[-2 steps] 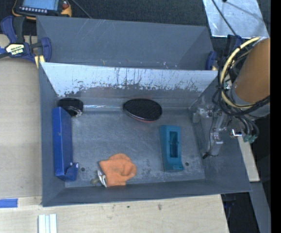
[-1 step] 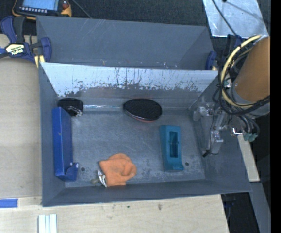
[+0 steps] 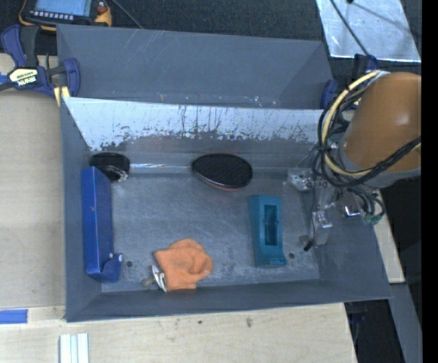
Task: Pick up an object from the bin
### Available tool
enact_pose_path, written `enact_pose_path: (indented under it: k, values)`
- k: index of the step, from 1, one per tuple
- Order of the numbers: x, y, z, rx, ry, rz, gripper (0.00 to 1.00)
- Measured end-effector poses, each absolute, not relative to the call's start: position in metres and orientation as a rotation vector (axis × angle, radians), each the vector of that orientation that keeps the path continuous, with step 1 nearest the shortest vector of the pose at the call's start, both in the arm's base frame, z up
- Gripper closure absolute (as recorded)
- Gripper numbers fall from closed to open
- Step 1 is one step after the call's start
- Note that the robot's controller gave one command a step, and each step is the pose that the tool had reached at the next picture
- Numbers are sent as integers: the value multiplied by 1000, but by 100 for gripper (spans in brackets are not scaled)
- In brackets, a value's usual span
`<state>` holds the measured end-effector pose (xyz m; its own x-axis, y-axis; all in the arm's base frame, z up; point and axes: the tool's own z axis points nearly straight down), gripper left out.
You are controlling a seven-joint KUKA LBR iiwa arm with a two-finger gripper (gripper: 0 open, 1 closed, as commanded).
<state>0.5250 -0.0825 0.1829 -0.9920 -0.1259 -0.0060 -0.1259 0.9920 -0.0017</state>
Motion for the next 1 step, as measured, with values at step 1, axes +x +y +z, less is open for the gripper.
enact_pose_path:
  k: [1]
  values:
    - [561, -78, 168, -745, 3048, -2, 0]
